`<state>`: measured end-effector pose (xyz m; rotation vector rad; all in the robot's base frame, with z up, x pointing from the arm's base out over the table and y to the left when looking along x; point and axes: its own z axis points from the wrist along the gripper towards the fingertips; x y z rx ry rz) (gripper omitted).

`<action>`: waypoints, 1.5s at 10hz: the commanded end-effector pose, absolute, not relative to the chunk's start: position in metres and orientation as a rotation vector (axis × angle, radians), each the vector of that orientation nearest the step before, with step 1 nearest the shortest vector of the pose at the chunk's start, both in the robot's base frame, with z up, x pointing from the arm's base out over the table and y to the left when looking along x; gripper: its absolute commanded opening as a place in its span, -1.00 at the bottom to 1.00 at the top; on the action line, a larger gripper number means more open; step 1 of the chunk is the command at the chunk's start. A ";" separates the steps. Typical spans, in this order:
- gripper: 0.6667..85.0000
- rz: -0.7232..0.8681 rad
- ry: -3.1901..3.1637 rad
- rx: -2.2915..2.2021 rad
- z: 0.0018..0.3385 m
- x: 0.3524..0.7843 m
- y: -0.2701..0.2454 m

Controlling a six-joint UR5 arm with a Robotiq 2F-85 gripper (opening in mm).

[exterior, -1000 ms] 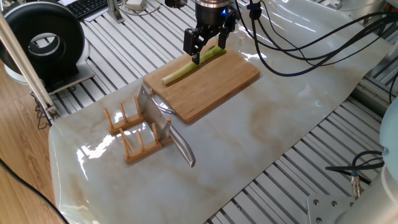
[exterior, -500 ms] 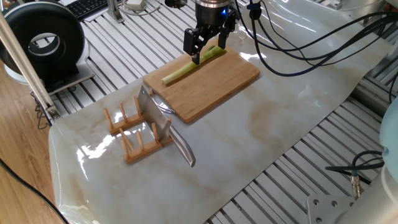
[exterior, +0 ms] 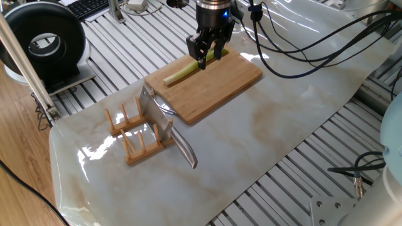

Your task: Chop the scallions

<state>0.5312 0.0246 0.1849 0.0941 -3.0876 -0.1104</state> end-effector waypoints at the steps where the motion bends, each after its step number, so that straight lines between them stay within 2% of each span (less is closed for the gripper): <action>1: -0.98 -0.234 -3.083 0.106 0.178 0.534 0.049; 3: -0.98 -0.186 -3.080 0.077 0.178 0.533 0.041; 7: -0.98 -0.186 -3.080 0.100 0.177 0.532 0.044; 13: -0.98 -0.166 -3.199 0.066 0.174 0.564 0.040; 15: -0.98 -0.105 -3.174 0.053 0.172 0.557 0.031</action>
